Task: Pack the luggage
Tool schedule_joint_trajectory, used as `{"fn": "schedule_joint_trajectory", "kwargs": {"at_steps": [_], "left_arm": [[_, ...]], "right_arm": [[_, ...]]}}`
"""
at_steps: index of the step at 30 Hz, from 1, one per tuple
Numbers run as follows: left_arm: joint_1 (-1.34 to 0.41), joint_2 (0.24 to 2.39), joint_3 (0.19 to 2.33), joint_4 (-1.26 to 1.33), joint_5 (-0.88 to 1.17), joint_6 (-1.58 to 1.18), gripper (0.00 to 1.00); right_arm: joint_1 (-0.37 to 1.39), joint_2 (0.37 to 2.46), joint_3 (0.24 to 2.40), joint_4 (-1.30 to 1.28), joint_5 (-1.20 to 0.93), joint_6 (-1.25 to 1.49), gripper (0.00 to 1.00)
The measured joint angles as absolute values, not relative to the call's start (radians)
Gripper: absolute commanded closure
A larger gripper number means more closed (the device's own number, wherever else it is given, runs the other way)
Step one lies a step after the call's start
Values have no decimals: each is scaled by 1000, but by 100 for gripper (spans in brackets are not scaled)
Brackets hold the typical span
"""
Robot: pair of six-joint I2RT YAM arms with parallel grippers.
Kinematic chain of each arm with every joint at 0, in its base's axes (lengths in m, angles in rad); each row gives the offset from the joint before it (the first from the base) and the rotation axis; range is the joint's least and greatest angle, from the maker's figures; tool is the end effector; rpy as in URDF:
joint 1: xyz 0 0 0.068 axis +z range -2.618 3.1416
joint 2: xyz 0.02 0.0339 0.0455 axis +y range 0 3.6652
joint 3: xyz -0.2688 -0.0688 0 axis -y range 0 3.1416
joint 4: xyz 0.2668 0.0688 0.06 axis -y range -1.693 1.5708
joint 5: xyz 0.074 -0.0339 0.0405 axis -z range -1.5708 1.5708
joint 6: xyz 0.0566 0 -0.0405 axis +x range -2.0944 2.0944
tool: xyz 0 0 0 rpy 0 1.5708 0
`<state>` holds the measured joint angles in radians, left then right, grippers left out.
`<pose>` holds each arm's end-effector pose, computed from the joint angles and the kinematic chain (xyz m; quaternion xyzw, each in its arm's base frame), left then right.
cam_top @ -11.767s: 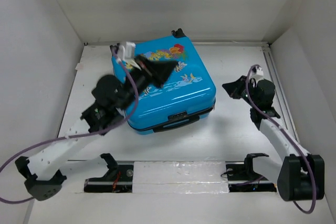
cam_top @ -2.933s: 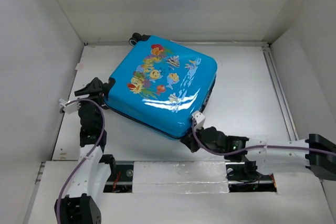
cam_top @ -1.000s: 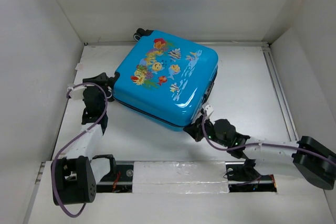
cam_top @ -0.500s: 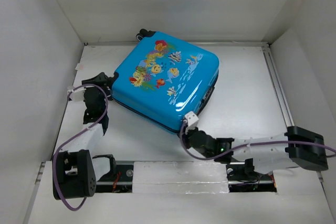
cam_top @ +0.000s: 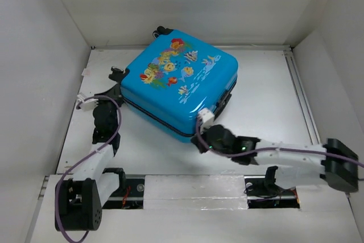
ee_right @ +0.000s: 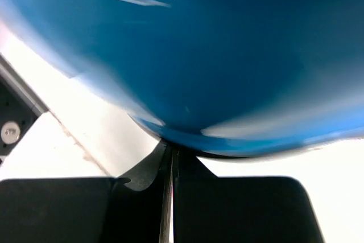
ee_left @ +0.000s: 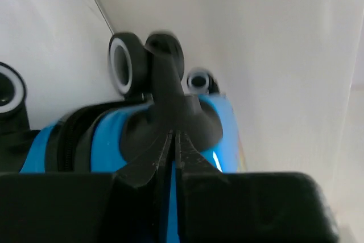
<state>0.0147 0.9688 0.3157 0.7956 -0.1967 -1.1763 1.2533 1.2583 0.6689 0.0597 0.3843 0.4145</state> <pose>0.2441 0.0147 0.2390 -0.4270 0.4980 -0.3589 0.6640 0.1143 0.2799 0.2070 -0.2600 0.8165 0.2502 0.4508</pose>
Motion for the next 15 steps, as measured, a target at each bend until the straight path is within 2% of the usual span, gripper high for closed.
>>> {"fn": "schedule_joint_trajectory", "kwargs": {"at_steps": [4,8,11,15], "left_arm": [[-157,946,305,770,-219,-1113,100],[-374,946,305,722,-241,-1065,100],[-400,923,305,687,-254,-1036,100],[-399,814,305,629,-319,-1008,100]], "right_arm": [[966,1001,599,-63,176,392,100],[731,867,598,-143,92,366,100],[683,821,542,-126,84,368,100],[717,781,419,-39,86,419,100]]}}
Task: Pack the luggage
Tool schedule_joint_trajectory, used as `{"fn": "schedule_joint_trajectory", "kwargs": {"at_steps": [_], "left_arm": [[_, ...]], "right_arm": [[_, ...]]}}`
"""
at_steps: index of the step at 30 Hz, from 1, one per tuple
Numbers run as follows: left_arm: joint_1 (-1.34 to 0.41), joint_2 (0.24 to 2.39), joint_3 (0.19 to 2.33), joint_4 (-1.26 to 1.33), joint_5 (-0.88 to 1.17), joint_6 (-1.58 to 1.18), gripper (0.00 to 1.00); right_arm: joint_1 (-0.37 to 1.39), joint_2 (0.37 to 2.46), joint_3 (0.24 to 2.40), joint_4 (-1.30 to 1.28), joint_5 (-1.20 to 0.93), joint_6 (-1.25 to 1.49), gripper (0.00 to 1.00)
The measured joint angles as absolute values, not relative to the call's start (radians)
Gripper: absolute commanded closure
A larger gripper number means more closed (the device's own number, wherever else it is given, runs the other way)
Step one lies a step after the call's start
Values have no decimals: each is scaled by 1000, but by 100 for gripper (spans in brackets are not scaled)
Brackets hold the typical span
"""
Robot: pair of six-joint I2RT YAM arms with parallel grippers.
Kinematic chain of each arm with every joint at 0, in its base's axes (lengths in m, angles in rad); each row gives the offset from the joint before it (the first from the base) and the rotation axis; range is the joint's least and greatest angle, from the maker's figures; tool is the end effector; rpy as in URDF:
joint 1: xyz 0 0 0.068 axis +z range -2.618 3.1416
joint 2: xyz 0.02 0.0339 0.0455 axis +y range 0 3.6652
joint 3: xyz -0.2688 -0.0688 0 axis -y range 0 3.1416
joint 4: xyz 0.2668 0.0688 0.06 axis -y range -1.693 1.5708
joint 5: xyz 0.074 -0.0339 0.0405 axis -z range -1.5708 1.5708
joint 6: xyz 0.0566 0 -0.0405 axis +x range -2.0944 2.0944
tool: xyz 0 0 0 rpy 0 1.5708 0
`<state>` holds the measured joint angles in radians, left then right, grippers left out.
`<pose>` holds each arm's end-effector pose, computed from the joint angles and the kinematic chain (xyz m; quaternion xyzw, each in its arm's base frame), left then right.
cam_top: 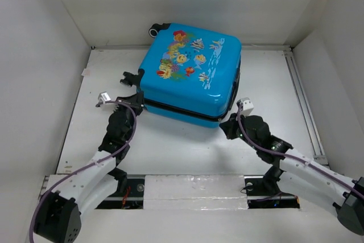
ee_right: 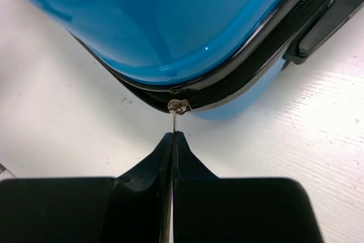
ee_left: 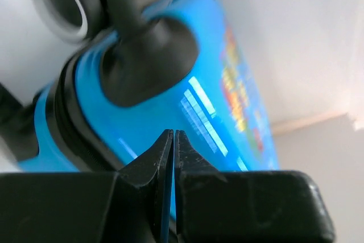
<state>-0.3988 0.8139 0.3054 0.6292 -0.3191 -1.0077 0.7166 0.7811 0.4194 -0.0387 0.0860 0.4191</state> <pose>0.2138 -0.0708 0.2468 -0.3097 0.5890 -0.3975 0.6318 0.1691 0.1408 0.2136 -0.0999 0.8272 0.2666 0.4845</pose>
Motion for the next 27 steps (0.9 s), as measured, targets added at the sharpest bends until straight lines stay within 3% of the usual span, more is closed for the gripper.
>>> {"fn": "schedule_joint_trajectory", "kwargs": {"at_steps": [7,11,12,13,15,16,21,27], "left_arm": [[-365,759,317,617,-367,-981,100],[-383,798,317,594,-385,-974,100],[-384,798,318,581,-395,-971,87],[-381,796,324,557,-409,-967,46],[-355,795,363,484,-437,-973,11],[-336,794,389,455,-453,-978,0],[-193,816,480,433,-437,-1024,0],[23,1090,647,475,-177,-1120,0]], "right_arm": [[947,794,390,69,287,418,100],[1005,928,450,101,307,398,100],[1011,971,479,102,311,393,100],[1018,1011,508,100,319,392,100],[1030,1078,551,103,334,393,100],[1034,1097,556,114,337,394,100],[1035,1092,546,130,332,399,100],[1035,1081,521,146,301,399,100]]}}
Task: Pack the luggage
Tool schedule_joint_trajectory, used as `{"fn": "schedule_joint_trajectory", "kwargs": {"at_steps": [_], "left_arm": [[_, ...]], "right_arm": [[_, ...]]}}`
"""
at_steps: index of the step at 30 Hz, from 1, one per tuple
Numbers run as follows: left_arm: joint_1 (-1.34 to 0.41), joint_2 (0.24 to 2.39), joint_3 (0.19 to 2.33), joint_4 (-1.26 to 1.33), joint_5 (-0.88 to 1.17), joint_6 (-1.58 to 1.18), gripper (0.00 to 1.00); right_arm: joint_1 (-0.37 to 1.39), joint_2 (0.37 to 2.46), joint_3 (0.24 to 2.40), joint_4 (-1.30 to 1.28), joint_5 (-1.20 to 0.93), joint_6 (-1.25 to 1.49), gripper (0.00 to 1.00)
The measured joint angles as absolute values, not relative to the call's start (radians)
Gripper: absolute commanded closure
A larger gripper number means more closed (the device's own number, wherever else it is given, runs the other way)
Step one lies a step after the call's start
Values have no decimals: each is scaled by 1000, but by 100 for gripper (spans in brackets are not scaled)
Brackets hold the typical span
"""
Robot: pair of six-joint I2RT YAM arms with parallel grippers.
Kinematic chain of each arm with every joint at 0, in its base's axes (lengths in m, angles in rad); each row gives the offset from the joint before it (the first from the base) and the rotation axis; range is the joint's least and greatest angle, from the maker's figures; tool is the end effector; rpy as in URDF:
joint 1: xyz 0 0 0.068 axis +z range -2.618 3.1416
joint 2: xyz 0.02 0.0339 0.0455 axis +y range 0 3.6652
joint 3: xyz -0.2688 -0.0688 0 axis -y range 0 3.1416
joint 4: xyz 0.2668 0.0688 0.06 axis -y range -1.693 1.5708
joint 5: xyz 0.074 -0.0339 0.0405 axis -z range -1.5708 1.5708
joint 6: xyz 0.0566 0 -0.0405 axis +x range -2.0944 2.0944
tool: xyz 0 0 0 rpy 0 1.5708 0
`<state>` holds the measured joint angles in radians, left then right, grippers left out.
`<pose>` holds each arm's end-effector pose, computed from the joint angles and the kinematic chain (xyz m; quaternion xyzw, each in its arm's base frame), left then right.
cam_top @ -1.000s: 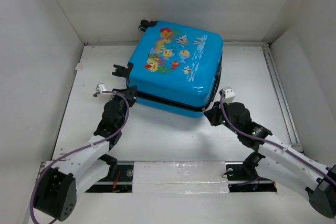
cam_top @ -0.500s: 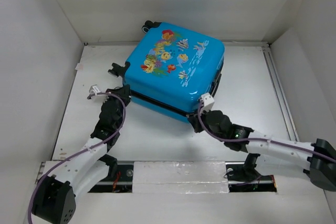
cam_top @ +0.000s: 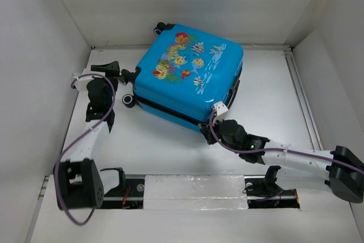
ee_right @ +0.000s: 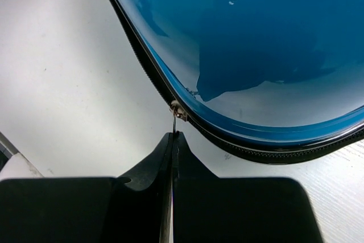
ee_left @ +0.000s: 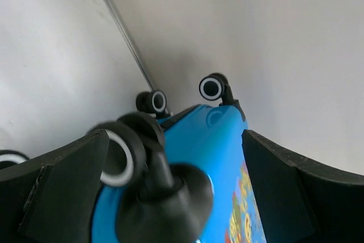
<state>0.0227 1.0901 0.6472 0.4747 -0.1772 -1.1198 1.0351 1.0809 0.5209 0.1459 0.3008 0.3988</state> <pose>0.2918 0.0166 0.2958 -0.4282 0.5486 -0.3205 0.6426 0.1516 0.2225 0.2083 -0.1812 0.8120 0.2606 0.4899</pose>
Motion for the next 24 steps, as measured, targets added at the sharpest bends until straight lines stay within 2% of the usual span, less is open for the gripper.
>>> {"fn": "schedule_joint_trajectory", "kwargs": {"at_steps": [4,10,13,15,16,17,18,19,20,24], "left_arm": [[112,1266,659,542,-6,-1214,0],[119,1425,670,615,139,-1286,0],[119,1497,691,693,194,-1314,15],[118,1528,695,750,218,-1337,34],[113,1537,695,779,224,-1348,57],[110,1542,694,805,224,-1362,71],[109,1545,691,830,223,-1393,94],[107,1546,688,847,221,-1408,94],[106,1550,682,870,221,-1403,100],[101,1554,657,917,200,-1390,100]], "right_arm": [[1035,1079,511,161,279,389,100],[1034,1079,508,167,260,369,100],[1033,1079,502,177,252,366,100],[1033,1079,495,188,249,366,100],[1033,1079,493,190,247,366,100],[1033,1080,492,192,246,368,100],[1033,1080,492,195,241,370,100],[1033,1080,492,197,238,372,100],[1033,1080,492,198,234,374,100],[1033,1082,492,202,228,384,100]]}}
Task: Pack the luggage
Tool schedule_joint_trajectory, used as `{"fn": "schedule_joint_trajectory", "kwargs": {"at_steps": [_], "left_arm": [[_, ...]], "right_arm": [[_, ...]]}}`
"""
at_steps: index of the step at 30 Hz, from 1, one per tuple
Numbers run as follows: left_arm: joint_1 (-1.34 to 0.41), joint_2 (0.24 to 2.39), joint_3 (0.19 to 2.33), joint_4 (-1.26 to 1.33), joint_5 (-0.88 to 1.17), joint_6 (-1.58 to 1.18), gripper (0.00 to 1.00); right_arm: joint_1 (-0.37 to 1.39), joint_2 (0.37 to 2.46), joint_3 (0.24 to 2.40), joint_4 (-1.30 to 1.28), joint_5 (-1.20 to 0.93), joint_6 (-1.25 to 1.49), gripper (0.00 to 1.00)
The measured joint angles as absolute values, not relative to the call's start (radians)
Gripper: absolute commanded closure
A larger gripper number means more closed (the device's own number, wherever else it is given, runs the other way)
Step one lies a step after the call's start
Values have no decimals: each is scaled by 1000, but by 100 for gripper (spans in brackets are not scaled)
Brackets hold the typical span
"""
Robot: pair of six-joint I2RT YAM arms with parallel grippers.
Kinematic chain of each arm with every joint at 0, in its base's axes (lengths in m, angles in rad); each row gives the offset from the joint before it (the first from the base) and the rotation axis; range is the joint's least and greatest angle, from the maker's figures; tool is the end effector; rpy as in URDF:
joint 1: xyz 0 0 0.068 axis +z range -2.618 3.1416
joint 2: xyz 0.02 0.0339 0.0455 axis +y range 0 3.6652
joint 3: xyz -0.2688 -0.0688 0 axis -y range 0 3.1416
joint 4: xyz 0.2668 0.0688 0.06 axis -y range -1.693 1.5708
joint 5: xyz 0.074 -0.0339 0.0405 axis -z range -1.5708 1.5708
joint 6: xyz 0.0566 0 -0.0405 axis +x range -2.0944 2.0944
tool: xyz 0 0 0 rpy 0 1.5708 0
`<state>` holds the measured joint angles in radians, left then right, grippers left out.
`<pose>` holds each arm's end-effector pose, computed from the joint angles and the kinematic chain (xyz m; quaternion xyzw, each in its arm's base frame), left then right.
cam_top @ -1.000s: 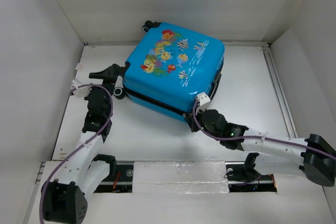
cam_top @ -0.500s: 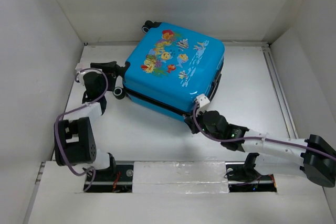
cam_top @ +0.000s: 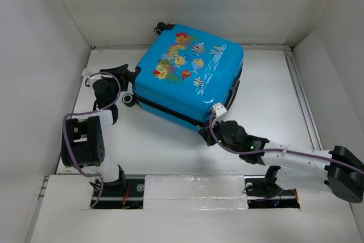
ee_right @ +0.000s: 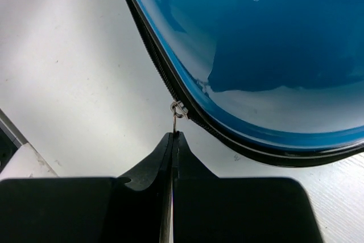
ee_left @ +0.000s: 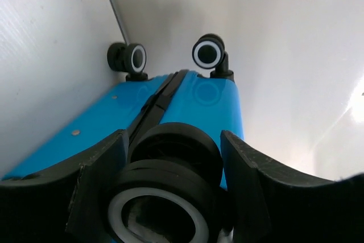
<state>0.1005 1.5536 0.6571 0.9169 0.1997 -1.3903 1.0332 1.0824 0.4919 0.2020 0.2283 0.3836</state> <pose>0.3576 0.0248 0.2140 -0.4200 0.5600 -0.4830 0.5260 0.1484 0.2240 0.2033 -0.2031 0.8020 0.2884 0.4820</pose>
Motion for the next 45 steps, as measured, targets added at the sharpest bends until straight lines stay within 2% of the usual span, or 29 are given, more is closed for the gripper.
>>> {"fn": "schedule_joint_trajectory", "kwargs": {"at_steps": [4,8,13,17,22,27,35,36,37,38,40,42,45], "left_arm": [[67,1493,582,955,115,-1356,100],[-1,1328,448,974,-46,-1285,100],[-206,1085,295,961,-276,-1162,100],[-343,966,224,914,-285,-1092,100],[-460,899,191,873,-312,-1061,100],[-689,876,192,836,-389,-1035,100],[-895,798,302,559,-598,-914,100],[-906,788,333,496,-596,-885,97],[-918,785,366,436,-587,-854,82],[-931,786,399,385,-572,-822,48],[-947,805,455,312,-549,-772,15],[-954,846,519,286,-514,-736,0],[-868,939,643,295,-463,-707,0]], "right_arm": [[1033,1089,495,200,228,390,100],[1024,1085,519,154,229,383,100],[945,1024,546,64,186,363,100],[902,1013,554,26,137,350,100],[995,1209,624,135,81,353,100],[1112,1422,758,234,92,327,100],[1150,1388,711,266,135,278,100],[1150,1367,685,281,138,284,100],[1150,1343,655,298,139,295,100],[1149,1320,627,309,142,307,100],[1149,1279,577,324,150,328,100],[1149,1253,545,352,150,353,100],[1150,1232,513,380,150,387,100]]}}
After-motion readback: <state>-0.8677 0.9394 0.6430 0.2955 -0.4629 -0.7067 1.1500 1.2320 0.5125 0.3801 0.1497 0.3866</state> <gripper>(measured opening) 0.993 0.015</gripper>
